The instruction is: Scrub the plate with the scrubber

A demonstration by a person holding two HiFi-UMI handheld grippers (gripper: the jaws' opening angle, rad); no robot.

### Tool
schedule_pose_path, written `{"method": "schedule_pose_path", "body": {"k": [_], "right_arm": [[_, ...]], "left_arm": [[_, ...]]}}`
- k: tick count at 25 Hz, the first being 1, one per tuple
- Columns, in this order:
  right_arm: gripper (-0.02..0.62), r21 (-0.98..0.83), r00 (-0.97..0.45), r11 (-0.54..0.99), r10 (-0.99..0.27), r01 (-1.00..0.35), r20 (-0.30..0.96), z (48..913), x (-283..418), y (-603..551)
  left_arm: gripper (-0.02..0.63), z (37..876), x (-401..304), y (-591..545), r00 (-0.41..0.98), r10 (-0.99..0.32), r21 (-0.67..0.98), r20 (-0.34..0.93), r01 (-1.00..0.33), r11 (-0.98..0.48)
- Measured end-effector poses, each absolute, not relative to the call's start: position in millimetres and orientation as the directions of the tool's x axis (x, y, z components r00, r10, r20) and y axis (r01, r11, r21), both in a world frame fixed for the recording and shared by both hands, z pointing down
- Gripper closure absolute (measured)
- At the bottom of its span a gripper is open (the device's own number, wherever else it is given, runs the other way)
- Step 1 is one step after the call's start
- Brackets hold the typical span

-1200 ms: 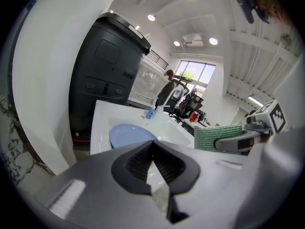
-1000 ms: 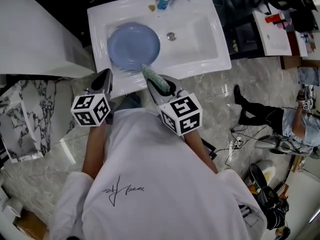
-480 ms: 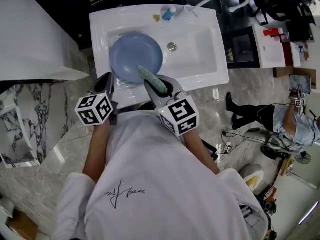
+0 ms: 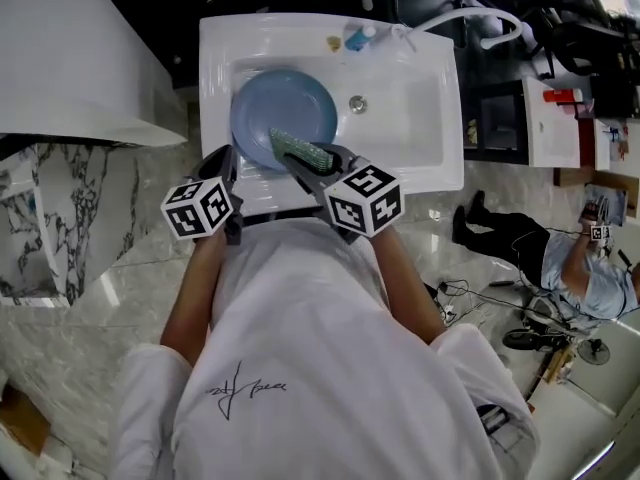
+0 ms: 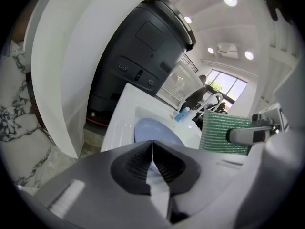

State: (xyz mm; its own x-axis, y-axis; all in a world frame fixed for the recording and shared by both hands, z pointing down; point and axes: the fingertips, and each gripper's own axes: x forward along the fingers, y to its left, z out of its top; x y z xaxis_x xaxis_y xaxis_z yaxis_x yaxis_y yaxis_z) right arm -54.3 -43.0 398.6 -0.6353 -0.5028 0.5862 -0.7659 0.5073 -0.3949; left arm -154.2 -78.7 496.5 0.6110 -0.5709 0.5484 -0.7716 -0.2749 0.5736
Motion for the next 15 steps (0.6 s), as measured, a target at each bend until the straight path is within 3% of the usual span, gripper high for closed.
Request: {"method": "schedule_pose_path", "body": {"k": [3, 12, 15], "right_arm": [[0.535, -0.415, -0.700, 0.602, -0.373, -0.682, 0.609, 417, -58, -50], [0.532, -0.546, -0.746, 0.644, -0.059, -0.536, 0.663, 471, -52, -62], [0.545, -0.521, -0.704, 0.688, 0.021, -0.505, 0.710, 490, -50, -64]], "left_arm": [[0.600, 504, -151, -78, 0.608, -0.550, 0.600, 0.573, -0.768, -0.224], [0.574, 539, -132, -57, 0.527, -0.483, 0.574, 0.699, -0.817, -0.060], [0.488, 552, -126, -51, 0.517, -0.453, 0.579, 0.726, -0.815, -0.003]]}}
